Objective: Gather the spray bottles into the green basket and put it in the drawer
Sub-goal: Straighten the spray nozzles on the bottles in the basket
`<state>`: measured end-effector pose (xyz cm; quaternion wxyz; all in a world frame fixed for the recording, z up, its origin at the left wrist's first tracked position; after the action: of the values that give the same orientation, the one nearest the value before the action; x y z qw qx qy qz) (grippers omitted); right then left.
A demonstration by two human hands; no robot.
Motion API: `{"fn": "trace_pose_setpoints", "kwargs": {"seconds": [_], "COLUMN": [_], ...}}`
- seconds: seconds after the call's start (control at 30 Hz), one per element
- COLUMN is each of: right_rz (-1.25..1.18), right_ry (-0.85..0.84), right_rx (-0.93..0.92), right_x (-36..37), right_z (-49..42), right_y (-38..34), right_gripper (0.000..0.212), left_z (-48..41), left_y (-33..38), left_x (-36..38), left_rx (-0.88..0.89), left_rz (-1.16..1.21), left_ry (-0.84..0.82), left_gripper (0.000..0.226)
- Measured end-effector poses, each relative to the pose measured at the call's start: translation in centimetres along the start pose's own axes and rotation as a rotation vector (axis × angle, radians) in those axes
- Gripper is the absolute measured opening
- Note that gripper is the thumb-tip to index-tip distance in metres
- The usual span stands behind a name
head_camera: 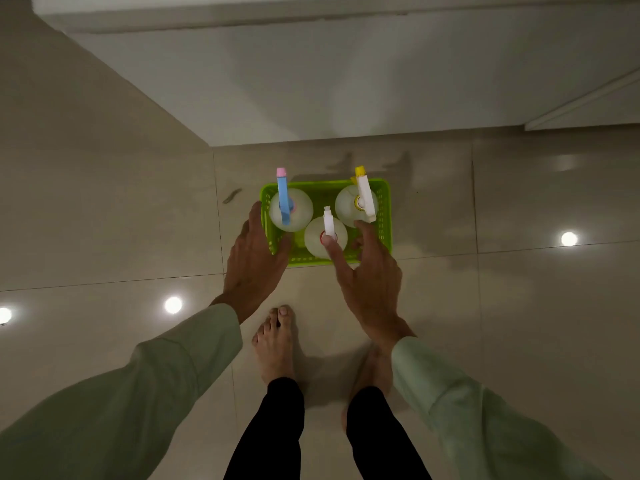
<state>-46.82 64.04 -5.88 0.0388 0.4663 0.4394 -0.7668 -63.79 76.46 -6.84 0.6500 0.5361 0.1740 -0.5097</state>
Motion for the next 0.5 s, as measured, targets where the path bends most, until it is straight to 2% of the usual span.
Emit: {"fn": "trace_pose_setpoints", "kwargs": {"seconds": [0.07, 0.17, 0.27, 0.37, 0.43, 0.5], "right_rz": [-0.106, -0.197, -0.195, -0.234, -0.281, -0.307], "right_ry": [0.103, 0.152, 0.033, -0.080, -0.117, -0.130], "right_rx": [0.064, 0.214, 0.359, 0.443, 0.418, 0.361], "right_x": [-1.7, -1.8, 0.7, 3.5, 4.9, 5.9], "right_z": [0.0, -0.7, -2.0, -3.7, -4.8, -5.7], "right_y": [1.8, 6.2, 10.6, 13.3, 13.9, 13.9], "right_gripper": [0.048, 0.036, 0.052, 0.067, 0.060, 0.049], "left_z": [-0.1, -0.7, -1.3, -2.0, -2.6, -3.4], "left_y": [-0.7, -3.6, -6.2, -7.8, -8.5, -8.9], "left_x": [-0.5, -0.4, 1.6, 5.0, 7.1, 8.4], "left_rx": [-0.030, -0.198, -0.347, -0.398, -0.408, -0.390], "left_rz": [0.070, 0.142, 0.156, 0.145, 0.153, 0.151], "left_ry": [0.028, 0.089, 0.060, -0.051, -0.102, -0.087], "left_gripper": [0.061, 0.057, 0.063, 0.074, 0.075, 0.064]}}
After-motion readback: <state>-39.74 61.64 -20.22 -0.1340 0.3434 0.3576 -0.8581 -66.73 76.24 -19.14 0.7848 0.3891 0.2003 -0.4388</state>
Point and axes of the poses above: each hand's wrist, its own z-axis away from the middle knuckle, its own x-axis out of the palm, y = z × x, the point moved 9 cm from there along -z, towards the middle knuckle, and after that the axes turned 4 degrees about -z, right-handed, at the moved point
